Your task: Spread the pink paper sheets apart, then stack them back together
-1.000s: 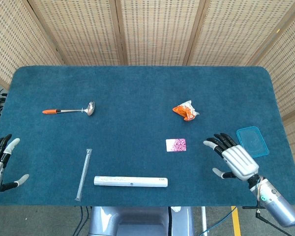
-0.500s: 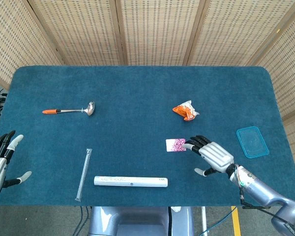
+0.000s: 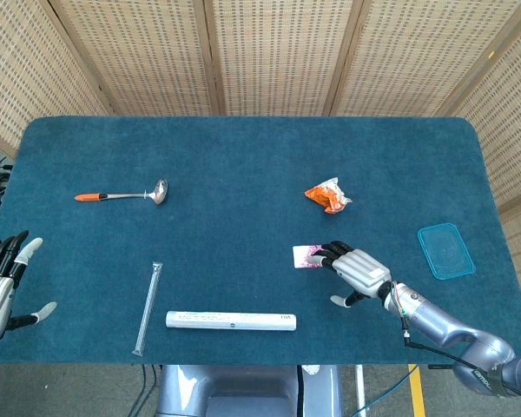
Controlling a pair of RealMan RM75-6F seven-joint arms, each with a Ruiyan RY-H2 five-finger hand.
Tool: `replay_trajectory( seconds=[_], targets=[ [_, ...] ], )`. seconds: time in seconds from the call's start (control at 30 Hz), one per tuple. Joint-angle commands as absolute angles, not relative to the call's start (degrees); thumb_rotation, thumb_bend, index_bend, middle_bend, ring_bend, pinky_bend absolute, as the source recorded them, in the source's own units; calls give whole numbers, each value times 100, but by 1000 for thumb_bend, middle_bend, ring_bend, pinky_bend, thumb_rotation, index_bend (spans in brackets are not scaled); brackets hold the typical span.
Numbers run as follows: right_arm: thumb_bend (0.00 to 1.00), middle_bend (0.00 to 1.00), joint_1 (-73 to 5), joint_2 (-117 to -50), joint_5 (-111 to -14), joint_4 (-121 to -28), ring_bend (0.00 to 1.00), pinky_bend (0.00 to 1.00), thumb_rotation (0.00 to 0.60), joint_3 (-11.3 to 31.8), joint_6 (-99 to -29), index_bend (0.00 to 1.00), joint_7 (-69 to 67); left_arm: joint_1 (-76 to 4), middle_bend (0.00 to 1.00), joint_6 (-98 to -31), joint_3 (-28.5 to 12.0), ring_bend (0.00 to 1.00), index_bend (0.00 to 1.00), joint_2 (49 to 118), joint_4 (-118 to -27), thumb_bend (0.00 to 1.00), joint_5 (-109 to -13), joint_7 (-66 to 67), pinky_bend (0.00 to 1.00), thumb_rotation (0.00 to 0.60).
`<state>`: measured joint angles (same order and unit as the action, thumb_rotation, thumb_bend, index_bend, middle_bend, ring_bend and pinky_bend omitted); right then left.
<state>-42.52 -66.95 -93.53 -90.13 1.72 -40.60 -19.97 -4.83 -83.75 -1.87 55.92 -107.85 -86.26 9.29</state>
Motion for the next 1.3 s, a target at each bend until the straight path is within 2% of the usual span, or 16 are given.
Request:
replay_trajectory(
  seconds=[0.03, 0.43, 1.3],
  targets=[
    [363, 145, -4349, -6831, -9196, -8881, 0, 0, 600, 154, -3905, 141, -1834, -497, 0, -8354, -185, 0, 88, 5621, -10761, 0, -8605, 921, 0, 572],
    [363, 145, -4605, -7177, -8684, -8487, 0, 0, 600, 109, -3414, 141, -1538, -520, 0, -8301, -190, 0, 88, 5684, -10588, 0, -8496, 776, 0, 572],
    [363, 145, -4912, -7667, -8193, -8068, 0, 0, 600, 45, -3080, 141, -757, -457, 0, -8338, -142, 0, 88, 5720, -10351, 0, -8438, 513, 0, 573]
  ],
)
